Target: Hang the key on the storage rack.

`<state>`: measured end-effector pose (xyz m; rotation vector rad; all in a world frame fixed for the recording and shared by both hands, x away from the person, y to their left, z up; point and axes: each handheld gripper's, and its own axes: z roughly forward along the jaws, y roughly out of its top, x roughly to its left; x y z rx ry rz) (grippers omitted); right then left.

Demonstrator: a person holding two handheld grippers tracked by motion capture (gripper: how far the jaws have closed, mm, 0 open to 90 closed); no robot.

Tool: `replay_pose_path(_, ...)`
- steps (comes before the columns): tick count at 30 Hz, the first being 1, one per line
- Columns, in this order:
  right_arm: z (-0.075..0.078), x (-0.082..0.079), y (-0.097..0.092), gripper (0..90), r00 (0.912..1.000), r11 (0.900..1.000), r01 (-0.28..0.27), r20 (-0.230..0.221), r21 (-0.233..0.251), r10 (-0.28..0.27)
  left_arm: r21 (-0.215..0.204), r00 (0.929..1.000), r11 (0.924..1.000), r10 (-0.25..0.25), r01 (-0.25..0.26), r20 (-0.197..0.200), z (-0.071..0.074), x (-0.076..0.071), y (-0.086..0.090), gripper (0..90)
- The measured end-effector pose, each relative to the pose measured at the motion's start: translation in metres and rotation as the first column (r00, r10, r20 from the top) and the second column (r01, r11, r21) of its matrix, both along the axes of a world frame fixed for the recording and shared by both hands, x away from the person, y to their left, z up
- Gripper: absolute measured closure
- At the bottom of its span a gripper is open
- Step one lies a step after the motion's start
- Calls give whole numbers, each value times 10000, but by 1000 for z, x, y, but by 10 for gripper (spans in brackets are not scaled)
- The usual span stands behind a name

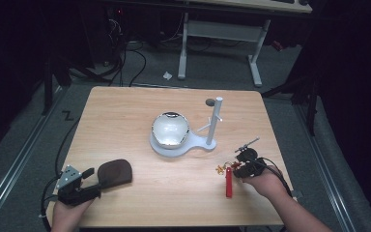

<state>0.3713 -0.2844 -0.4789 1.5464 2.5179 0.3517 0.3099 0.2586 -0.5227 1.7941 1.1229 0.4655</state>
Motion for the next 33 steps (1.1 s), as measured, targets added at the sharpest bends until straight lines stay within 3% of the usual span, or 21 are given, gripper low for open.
replay_pose_path(6, 20, -6, -5, 650, 9996, 9993, -292, -61, 225, 293, -11, 10000, 10000, -29, 29, -3, 0, -1, -2, 295)
replay_pose_path(14, 47, -16, -1, 651, 9970, 9971, -762, 110, 76, 761, -14, 10000, 10000, -44, 44, -44, -1, -1, -2, 296)
replay_pose_path(24, 68, -23, 8, 652, 9885, 9907, -1350, -703, -148, 1336, -37, 10000, 10000, -24, 23, -42, -1, 0, 0, 296)
replay_pose_path(33, 92, -24, 7, 653, 9879, 9901, -1400, -679, -24, 1395, -226, 9999, 9997, 16, -19, -139, -4, 0, 0, 299)
